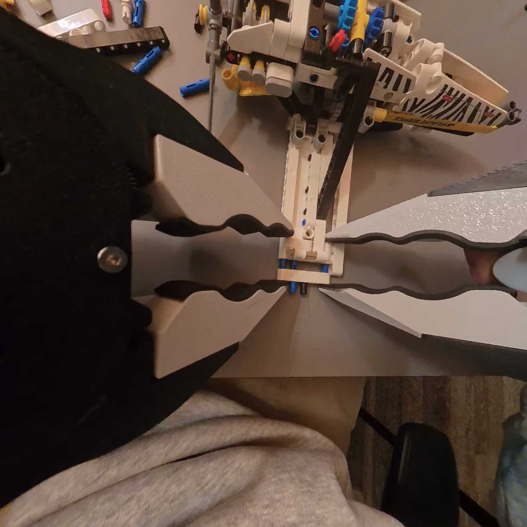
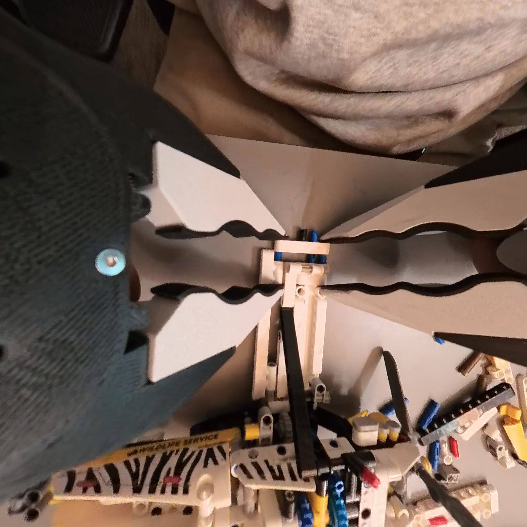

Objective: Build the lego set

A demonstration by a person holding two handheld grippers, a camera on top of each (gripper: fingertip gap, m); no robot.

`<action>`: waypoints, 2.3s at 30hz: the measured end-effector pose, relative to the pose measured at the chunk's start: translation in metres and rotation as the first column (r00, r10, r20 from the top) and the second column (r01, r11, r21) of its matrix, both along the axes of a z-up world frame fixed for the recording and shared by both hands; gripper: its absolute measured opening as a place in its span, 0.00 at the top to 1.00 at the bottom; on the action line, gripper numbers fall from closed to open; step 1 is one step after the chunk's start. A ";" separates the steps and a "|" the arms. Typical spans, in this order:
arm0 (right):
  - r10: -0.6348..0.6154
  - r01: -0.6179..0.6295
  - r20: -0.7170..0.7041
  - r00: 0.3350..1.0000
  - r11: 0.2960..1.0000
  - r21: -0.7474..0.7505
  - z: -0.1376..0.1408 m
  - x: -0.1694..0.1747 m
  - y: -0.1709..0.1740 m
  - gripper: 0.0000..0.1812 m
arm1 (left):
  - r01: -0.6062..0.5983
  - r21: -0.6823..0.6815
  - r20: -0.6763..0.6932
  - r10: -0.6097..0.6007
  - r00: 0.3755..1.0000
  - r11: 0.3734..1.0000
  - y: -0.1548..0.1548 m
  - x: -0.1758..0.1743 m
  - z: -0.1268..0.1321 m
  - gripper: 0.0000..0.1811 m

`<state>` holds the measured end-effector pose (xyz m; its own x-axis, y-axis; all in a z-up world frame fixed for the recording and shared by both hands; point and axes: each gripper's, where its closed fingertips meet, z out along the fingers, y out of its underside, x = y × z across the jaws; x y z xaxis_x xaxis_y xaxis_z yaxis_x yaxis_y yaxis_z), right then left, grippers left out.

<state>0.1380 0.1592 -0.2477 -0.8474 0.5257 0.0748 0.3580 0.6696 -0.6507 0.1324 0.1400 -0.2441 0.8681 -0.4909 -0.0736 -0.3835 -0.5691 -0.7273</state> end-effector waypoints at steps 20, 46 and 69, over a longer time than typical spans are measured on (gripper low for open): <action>0.010 -0.010 -0.005 1.000 1.000 -0.005 -0.001 -0.005 -0.001 0.84 | -0.010 -0.016 0.029 0.011 1.000 1.000 0.000 -0.005 -0.001 0.84; -0.143 0.117 0.200 0.969 0.984 0.136 -0.004 -0.002 0.000 0.81 | -0.010 -0.008 0.024 0.010 1.000 1.000 -0.002 -0.003 -0.001 0.89; -0.397 0.448 0.254 0.882 0.873 -0.191 0.008 0.016 -0.006 0.68 | -0.029 0.012 -0.018 0.030 0.999 0.999 0.000 -0.001 -0.001 0.88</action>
<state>0.1544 0.1533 -0.2401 -0.5226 0.8167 -0.2447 0.7110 0.2590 -0.6538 0.1315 0.1395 -0.2454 0.8807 -0.4640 -0.0953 -0.3798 -0.5716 -0.7273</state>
